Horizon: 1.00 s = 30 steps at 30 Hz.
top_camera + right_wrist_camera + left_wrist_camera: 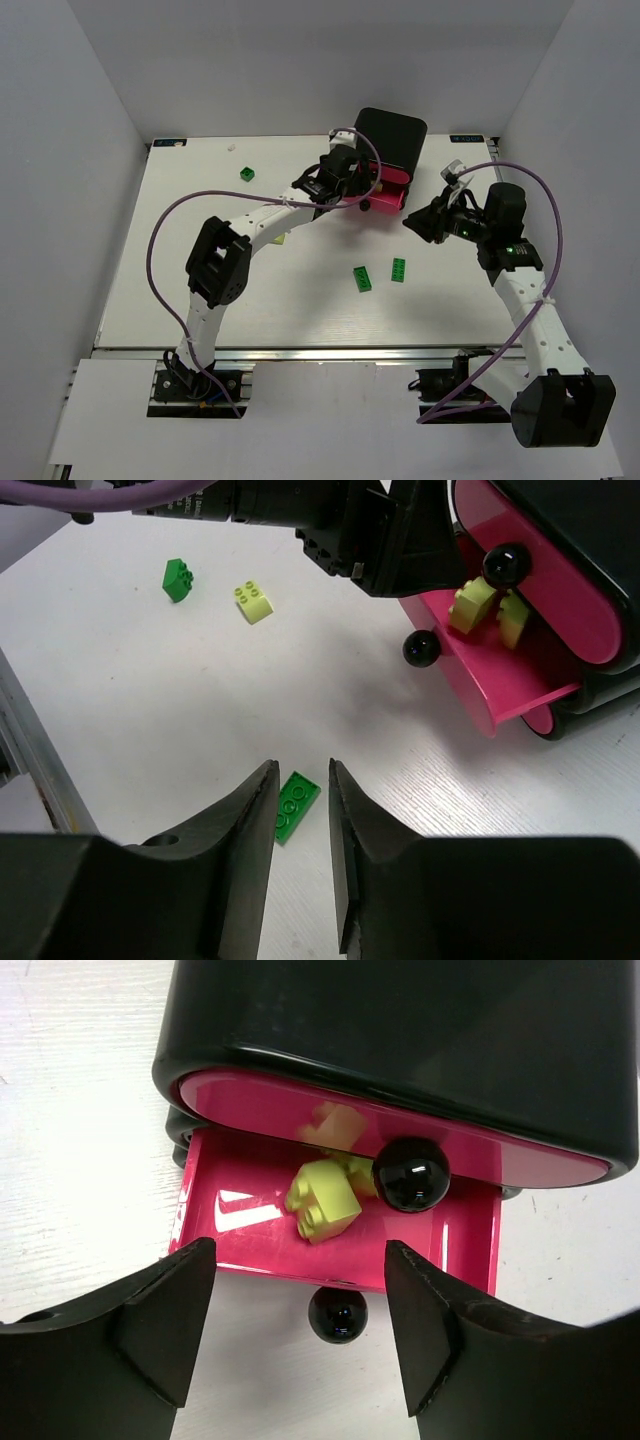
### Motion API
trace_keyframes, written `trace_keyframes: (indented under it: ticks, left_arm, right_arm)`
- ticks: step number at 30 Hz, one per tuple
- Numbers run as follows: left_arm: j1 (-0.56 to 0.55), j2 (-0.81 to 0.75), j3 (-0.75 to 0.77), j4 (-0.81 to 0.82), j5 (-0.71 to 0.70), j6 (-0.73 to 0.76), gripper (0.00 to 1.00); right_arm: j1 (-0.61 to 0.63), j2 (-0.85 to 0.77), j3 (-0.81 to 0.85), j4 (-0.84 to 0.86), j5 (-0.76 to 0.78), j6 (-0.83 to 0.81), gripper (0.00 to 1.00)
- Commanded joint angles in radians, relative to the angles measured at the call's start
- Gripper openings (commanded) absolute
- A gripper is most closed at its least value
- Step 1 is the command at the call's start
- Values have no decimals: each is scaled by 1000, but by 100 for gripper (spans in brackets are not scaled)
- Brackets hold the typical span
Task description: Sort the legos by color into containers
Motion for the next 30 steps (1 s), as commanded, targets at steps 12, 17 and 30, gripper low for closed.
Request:
trace_keyframes:
  ticks: [12,17,30]
  left_arm:
    - [14,-351,-215,15,-4,73,0]
    - [34,-735,-560,-26,4,161,0]
    - [34,-1238,-1057,-66,45,251,88]
  right_arm:
    - [6,102,-10,-152,-171,-356,24]
    - [62,156,-5,-154,-86,-439,0]
    - [300,418,182,-145,372,-490,26]
